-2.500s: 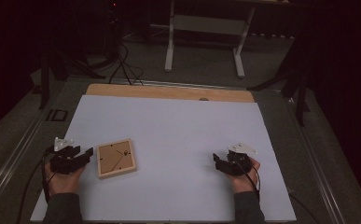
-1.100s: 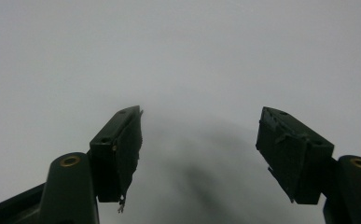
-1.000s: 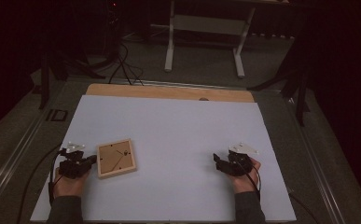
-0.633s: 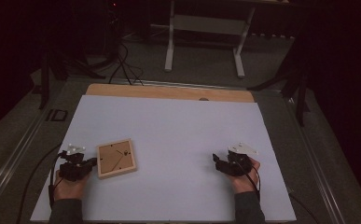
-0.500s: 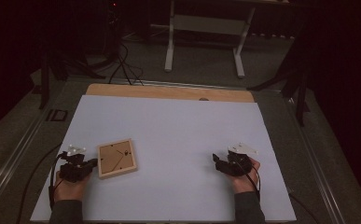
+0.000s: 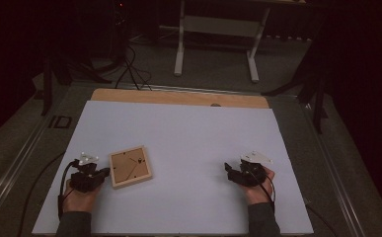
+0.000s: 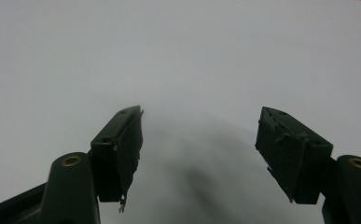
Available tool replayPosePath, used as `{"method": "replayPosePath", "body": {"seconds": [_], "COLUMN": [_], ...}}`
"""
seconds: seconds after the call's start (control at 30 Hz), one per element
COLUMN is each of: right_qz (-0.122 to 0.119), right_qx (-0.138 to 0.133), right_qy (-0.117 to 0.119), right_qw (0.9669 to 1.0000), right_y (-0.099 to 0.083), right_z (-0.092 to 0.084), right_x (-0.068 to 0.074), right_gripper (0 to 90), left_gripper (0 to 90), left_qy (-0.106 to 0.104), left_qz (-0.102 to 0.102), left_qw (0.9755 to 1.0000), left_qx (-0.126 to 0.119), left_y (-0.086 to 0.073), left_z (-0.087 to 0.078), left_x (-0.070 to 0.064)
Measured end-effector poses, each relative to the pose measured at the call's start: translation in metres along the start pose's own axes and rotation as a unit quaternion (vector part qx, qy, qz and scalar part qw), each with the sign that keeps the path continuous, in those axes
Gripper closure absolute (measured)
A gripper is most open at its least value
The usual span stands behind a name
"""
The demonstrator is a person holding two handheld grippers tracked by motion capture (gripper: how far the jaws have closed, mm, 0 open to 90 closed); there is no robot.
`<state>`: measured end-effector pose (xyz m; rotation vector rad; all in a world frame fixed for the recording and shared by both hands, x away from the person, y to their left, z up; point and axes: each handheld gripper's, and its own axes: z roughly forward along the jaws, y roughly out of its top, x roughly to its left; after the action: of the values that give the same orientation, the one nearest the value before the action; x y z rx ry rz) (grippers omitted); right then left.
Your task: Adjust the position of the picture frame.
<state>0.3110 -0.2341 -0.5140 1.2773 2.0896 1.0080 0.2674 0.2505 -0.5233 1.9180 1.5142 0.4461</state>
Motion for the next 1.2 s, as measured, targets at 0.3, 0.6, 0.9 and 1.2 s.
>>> {"method": "replayPosePath", "body": {"seconds": [0.3,0.6,0.9,1.2], "right_qz": [-0.002,-0.004,-0.005,-0.009], "right_qx": [-0.001,0.001,0.002,0.001], "right_qy": [0.001,0.002,0.003,0.005], "right_qw": [1.0,1.0,1.0,0.9999], "right_y": [0.0,0.0,0.0,0.001], "right_z": [0.0,0.001,0.001,0.003], "right_x": [0.001,0.002,0.002,0.005], "right_gripper": [31.0,31.1,31.3,31.6], "left_gripper": [89.5,89.5,89.5,89.5], "left_qy": [-0.008,-0.018,-0.016,-0.025], "left_qz": [0.017,0.019,0.038,0.044], "left_qw": [0.9998,0.9996,0.9991,0.9987], "left_qx": [-0.007,-0.008,-0.009,-0.013], "left_y": [0.008,0.009,0.015,0.019], "left_z": [0.009,0.011,0.016,0.022], "left_x": [-0.009,-0.014,-0.026,-0.03]}}
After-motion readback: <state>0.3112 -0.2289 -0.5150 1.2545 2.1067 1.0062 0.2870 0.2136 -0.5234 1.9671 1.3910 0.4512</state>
